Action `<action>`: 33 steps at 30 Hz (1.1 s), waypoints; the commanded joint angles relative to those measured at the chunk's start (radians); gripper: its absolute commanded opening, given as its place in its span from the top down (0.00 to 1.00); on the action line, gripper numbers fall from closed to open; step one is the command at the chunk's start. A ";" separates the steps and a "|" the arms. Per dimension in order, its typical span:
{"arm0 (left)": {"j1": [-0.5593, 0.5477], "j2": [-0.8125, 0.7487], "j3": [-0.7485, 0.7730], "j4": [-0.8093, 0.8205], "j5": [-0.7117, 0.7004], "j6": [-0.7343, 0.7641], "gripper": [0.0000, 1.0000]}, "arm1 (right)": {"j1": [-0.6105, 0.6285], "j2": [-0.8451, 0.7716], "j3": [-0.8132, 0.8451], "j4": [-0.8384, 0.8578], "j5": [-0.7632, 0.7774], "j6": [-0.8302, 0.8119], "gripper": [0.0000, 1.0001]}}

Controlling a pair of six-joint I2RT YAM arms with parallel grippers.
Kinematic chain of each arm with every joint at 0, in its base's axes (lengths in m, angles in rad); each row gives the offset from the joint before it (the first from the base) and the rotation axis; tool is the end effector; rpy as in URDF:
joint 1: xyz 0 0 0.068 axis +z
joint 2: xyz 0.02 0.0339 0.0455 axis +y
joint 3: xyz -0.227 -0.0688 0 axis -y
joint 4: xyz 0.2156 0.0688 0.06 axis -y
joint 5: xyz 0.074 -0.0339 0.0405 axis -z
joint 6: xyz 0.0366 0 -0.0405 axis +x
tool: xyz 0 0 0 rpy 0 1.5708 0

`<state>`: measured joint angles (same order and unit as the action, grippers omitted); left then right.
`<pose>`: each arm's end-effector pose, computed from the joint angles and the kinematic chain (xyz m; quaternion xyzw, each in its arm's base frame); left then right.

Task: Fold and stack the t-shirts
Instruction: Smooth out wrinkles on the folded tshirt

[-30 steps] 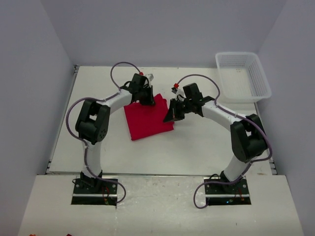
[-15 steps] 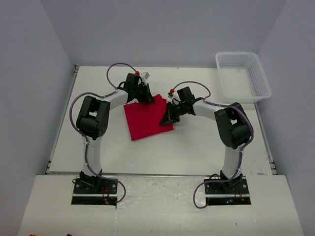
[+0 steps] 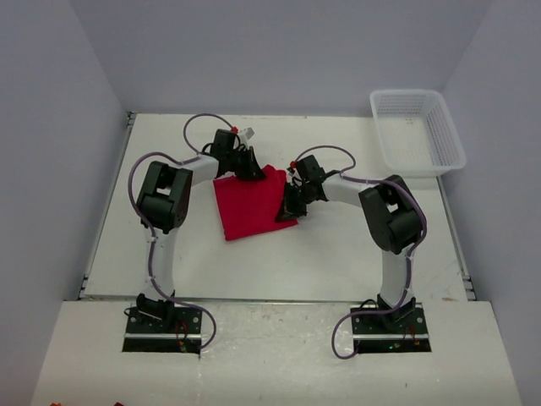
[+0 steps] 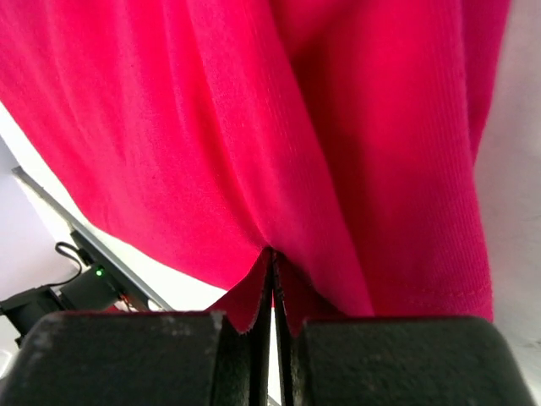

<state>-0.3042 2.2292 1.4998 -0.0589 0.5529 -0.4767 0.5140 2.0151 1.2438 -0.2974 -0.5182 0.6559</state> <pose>0.4081 -0.1483 0.1195 0.0271 0.8950 -0.3730 0.2432 0.3088 0.1952 0.1185 0.0029 0.9385 0.3395 0.0632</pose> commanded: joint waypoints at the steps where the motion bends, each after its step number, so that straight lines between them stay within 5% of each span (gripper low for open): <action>1: 0.019 0.029 0.056 0.041 0.024 0.018 1.00 | 0.024 -0.007 -0.043 -0.005 0.076 0.031 1.00; 22: 0.016 -0.061 0.040 0.103 0.119 -0.046 1.00 | 0.086 -0.125 -0.089 -0.017 0.125 -0.036 0.98; 33: 0.005 -0.400 -0.150 -0.036 -0.206 0.027 1.00 | 0.127 -0.276 0.153 -0.264 0.254 -0.168 0.34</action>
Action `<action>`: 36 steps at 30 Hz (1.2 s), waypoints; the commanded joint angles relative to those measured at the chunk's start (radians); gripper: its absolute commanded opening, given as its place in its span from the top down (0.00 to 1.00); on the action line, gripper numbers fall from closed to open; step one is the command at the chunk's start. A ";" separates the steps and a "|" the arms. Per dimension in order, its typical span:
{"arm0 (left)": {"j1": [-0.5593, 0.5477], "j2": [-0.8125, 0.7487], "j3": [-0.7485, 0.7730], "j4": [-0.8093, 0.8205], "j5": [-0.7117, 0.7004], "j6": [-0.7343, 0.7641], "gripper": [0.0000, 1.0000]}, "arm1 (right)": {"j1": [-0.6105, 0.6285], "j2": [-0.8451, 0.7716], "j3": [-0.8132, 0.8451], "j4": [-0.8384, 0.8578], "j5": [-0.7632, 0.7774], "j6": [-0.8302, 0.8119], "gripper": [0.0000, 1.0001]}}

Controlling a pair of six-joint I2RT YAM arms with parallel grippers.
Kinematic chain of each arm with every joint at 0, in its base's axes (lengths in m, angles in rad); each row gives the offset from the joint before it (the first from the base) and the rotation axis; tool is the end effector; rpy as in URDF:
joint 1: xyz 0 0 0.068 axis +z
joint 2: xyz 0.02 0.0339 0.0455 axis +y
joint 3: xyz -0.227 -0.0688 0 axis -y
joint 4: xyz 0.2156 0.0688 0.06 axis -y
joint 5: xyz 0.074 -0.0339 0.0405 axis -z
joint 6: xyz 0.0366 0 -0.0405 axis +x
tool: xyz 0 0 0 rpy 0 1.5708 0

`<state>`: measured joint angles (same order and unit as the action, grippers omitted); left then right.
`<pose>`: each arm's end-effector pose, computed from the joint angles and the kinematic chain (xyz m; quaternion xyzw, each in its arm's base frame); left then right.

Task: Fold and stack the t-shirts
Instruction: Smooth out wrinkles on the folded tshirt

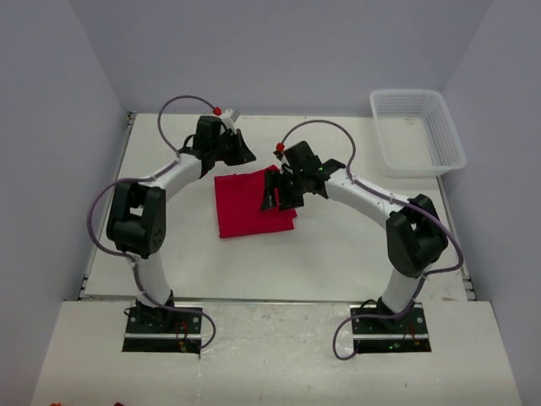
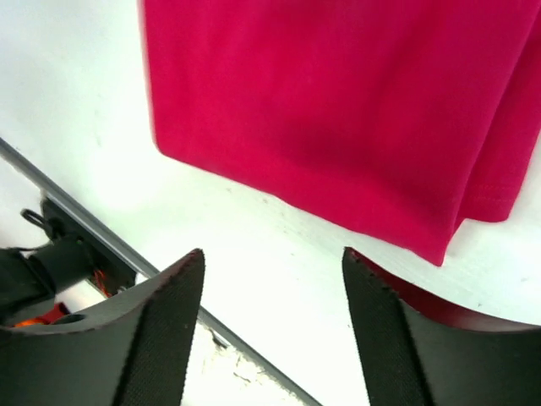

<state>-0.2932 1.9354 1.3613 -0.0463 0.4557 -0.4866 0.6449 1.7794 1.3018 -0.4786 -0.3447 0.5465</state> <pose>0.3797 -0.1315 0.1967 0.0192 0.8722 -0.3552 0.3359 0.2712 0.2194 0.2012 -0.0980 0.9353 0.3025 0.1550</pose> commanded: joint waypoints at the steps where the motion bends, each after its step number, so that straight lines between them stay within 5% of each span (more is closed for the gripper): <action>1: -0.007 -0.119 -0.014 -0.073 -0.124 0.033 1.00 | -0.013 -0.022 0.172 -0.107 0.090 -0.088 0.31; 3: -0.017 -0.148 -0.031 -0.136 -0.172 0.010 1.00 | -0.027 0.052 0.253 -0.161 0.092 -0.112 0.44; 4: -0.035 -0.160 -0.048 -0.142 -0.183 0.005 1.00 | -0.045 0.078 0.324 -0.167 0.093 -0.123 0.91; 5: -0.046 -0.191 -0.095 -0.158 -0.221 -0.015 1.00 | -0.057 0.106 0.359 -0.184 0.095 -0.125 1.00; 10: -0.144 -0.276 -0.234 -0.199 -0.327 -0.067 1.00 | -0.129 0.308 0.558 -0.189 -0.038 -0.161 1.00; 19: -0.210 -0.372 -0.398 -0.181 -0.308 -0.107 1.00 | -0.180 0.540 0.777 -0.198 -0.329 -0.241 1.00; 36: -0.212 -0.319 -0.490 -0.176 -0.295 -0.107 1.00 | -0.271 0.687 0.889 -0.256 -0.303 -0.118 1.00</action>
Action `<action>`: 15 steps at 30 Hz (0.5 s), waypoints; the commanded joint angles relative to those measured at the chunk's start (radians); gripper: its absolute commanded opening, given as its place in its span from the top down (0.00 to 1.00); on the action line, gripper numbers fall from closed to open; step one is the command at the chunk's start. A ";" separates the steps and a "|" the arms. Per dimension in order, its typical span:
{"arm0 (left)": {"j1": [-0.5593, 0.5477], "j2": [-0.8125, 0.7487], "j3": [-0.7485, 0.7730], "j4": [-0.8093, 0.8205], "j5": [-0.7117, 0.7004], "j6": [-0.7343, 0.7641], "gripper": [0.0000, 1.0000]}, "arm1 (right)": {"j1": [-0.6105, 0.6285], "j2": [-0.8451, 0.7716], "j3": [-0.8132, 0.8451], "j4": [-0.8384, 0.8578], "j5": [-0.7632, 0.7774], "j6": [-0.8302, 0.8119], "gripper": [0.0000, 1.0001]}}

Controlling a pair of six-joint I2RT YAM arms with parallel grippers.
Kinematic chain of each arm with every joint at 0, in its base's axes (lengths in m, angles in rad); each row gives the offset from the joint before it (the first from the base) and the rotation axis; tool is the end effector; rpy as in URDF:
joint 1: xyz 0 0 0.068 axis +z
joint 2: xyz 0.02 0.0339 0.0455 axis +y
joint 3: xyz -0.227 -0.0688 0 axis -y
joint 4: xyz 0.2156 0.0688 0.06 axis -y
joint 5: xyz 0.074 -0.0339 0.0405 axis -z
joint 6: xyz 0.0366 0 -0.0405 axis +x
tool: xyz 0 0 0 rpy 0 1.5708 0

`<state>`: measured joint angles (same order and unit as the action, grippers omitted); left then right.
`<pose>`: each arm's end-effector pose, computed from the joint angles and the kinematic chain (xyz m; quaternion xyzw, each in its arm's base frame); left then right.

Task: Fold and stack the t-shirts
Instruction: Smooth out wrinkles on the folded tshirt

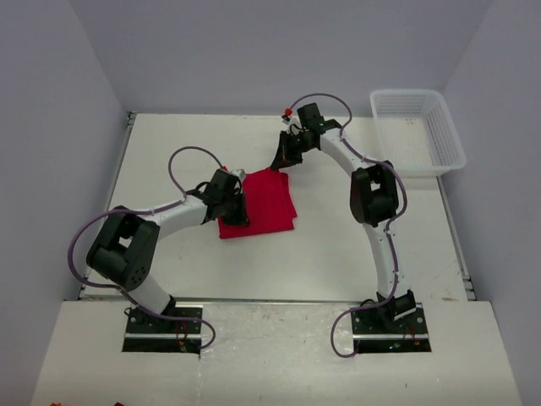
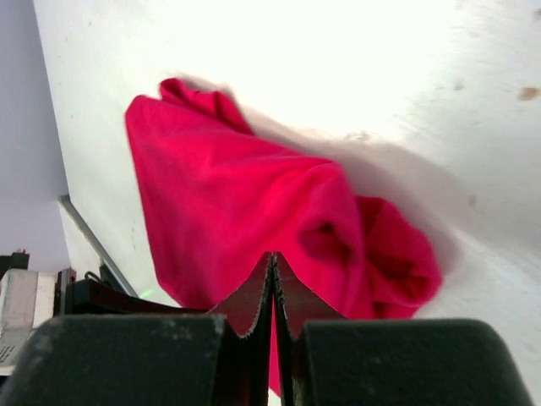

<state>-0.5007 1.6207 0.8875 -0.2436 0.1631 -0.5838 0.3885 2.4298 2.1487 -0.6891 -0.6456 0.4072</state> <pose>0.2544 -0.1460 0.1493 -0.0158 0.9532 -0.2172 0.2096 0.4303 0.1999 0.1744 -0.0854 0.9067 0.3880 0.1412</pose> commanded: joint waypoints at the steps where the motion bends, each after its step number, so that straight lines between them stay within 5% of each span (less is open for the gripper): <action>1: -0.004 -0.008 -0.019 0.021 0.001 -0.008 1.00 | -0.016 0.041 0.048 -0.050 -0.020 0.021 1.00; 10: -0.006 -0.009 -0.032 0.020 0.007 0.004 1.00 | -0.016 0.058 0.043 -0.055 0.035 0.050 1.00; 15: -0.004 0.002 -0.041 0.029 0.010 0.013 1.00 | -0.023 0.031 0.007 -0.075 0.234 0.111 1.00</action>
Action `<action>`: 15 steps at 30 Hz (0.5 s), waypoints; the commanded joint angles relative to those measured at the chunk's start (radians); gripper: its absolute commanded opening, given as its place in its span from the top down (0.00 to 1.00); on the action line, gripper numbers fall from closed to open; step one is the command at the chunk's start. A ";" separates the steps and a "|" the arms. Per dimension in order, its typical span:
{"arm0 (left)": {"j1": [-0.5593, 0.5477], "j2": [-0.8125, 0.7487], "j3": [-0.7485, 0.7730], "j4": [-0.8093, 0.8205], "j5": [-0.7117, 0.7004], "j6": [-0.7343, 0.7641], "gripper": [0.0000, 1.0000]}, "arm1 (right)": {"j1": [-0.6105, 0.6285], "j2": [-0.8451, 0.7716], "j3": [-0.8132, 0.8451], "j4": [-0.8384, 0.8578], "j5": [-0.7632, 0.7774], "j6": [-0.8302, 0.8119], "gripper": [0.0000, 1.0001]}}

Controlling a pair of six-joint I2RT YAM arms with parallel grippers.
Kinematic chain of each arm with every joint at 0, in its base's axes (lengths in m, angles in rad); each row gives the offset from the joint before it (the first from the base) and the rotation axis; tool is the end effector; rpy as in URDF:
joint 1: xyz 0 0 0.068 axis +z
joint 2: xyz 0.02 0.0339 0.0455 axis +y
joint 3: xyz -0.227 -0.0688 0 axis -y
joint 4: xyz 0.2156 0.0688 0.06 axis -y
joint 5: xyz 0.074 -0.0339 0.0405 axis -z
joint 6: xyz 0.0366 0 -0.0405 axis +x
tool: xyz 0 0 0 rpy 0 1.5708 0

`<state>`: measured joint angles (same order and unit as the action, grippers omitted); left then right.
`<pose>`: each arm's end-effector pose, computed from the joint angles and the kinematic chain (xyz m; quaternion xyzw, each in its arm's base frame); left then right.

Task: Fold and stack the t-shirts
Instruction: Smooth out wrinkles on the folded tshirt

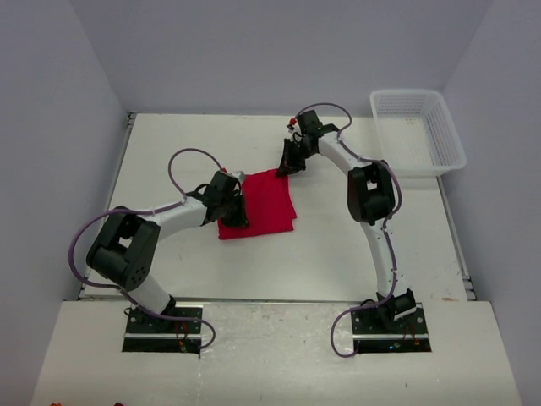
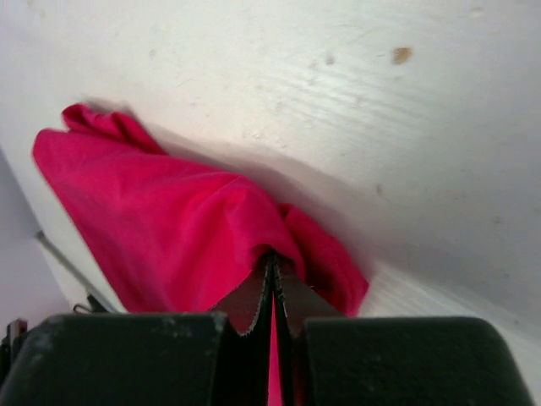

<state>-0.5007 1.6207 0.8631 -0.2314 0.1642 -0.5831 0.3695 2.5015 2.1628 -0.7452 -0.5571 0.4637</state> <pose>0.2513 -0.1443 0.1437 -0.0158 0.9549 -0.2147 0.2044 0.4355 0.1894 0.1412 -0.0223 0.9352 0.3378 0.1040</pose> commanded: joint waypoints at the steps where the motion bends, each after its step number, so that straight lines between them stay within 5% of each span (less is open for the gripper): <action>1: -0.006 0.004 -0.018 0.017 0.009 0.014 1.00 | -0.006 -0.047 -0.009 -0.025 0.182 0.061 1.00; 8: -0.004 0.005 -0.021 0.024 0.021 0.020 1.00 | -0.035 -0.024 0.061 -0.111 0.319 0.072 1.00; 15: -0.004 0.015 -0.024 0.037 0.035 0.026 1.00 | -0.040 -0.110 0.017 -0.027 0.349 -0.048 1.00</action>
<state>-0.5007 1.6253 0.8524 -0.2169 0.1764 -0.5819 0.3336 2.4950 2.1853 -0.8143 -0.2558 0.4778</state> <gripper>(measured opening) 0.002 0.003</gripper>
